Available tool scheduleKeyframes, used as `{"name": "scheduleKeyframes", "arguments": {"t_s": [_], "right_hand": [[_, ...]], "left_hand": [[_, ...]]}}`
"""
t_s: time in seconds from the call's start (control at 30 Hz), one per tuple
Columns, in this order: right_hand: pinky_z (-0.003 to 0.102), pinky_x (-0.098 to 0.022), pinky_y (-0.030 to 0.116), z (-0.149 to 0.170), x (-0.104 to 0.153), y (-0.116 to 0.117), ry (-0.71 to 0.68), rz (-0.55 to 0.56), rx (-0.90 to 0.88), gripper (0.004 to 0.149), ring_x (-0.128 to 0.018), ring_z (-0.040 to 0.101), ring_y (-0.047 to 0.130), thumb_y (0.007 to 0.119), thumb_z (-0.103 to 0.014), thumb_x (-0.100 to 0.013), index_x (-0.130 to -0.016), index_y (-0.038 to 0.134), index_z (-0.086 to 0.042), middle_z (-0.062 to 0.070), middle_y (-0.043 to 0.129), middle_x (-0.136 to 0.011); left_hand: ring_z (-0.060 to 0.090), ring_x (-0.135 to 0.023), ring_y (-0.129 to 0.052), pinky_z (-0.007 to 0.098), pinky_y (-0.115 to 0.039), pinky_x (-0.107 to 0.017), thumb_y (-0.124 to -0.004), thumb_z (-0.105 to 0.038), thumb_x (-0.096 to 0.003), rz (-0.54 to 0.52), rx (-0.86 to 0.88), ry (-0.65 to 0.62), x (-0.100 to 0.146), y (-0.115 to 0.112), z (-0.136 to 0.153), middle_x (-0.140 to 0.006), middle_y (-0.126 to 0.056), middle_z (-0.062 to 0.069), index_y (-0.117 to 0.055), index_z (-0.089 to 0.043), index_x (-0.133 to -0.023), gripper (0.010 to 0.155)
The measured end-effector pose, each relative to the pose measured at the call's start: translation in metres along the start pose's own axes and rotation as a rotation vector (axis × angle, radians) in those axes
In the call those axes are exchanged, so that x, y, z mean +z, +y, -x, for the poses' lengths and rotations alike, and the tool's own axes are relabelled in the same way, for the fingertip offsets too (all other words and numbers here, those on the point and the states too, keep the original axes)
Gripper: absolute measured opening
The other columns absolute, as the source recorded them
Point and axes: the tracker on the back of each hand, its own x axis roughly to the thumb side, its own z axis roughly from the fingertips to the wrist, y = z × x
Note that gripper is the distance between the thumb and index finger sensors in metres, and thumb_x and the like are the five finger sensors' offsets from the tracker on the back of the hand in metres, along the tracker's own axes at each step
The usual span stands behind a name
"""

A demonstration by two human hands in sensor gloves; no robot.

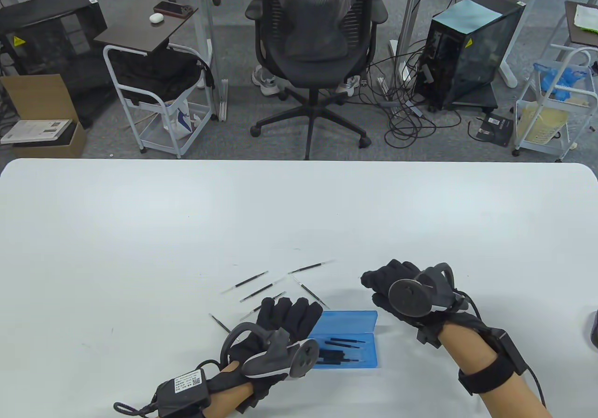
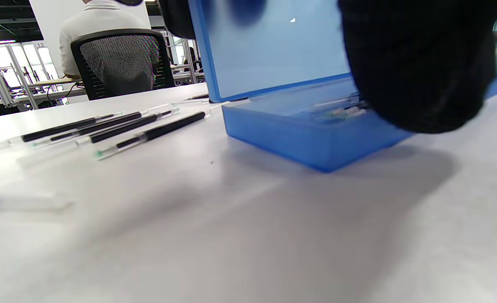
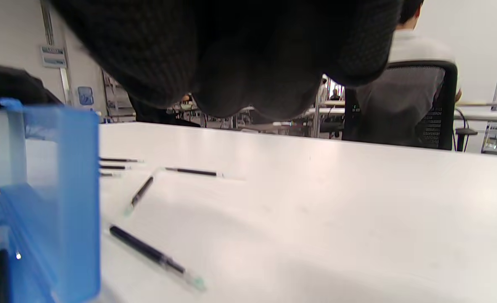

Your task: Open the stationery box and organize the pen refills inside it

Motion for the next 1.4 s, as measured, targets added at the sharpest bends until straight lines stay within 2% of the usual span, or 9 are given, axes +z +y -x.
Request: {"name": "scheduleKeyframes", "arguments": {"t_s": [0.27,0.57,1.0,1.4], "right_hand": [[0.055,-0.063,0.078,-0.006,-0.028,0.035,-0.084,-0.162,0.018,0.06,-0.078,0.034,0.096,0.093,-0.034,-0.041,-0.097,0.075,-0.019,0.007,0.098,-0.084],[0.055,-0.064,0.078,-0.006,-0.04,0.049,-0.157,-0.242,-0.038,0.064,-0.079,0.033,0.096,0.096,-0.035,-0.039,-0.097,0.075,-0.019,0.007,0.097,-0.086],[0.053,-0.062,0.08,-0.008,-0.038,0.057,-0.189,-0.199,-0.021,0.054,-0.071,0.029,0.098,0.095,-0.026,-0.042,-0.093,0.078,-0.02,0.005,0.099,-0.078],[0.054,-0.058,0.083,-0.014,-0.034,0.063,-0.21,-0.13,0.096,0.054,-0.065,0.028,0.101,0.094,-0.029,-0.042,-0.092,0.076,-0.015,0.003,0.1,-0.072]], "left_hand": [[0.041,-0.119,-0.039,0.067,-0.034,-0.087,-0.083,-0.062,-0.0364,-0.011,-0.005,-0.002,0.001,-0.001,-0.001,-0.129,-0.016,0.006,-0.001,-0.026,-0.115,0.12],[0.041,-0.119,-0.039,0.067,-0.034,-0.087,-0.083,-0.062,-0.0367,-0.012,-0.007,-0.003,0.002,-0.001,-0.002,-0.129,-0.015,0.006,0.0,-0.026,-0.115,0.12],[0.041,-0.119,-0.039,0.067,-0.034,-0.087,-0.083,-0.062,-0.0367,-0.013,-0.004,-0.004,0.003,-0.002,-0.002,-0.129,-0.015,0.006,0.0,-0.026,-0.115,0.12],[0.041,-0.119,-0.039,0.067,-0.034,-0.087,-0.083,-0.062,-0.0369,-0.016,-0.006,-0.007,0.003,-0.002,-0.002,-0.129,-0.015,0.006,0.0,-0.026,-0.115,0.12]]}}
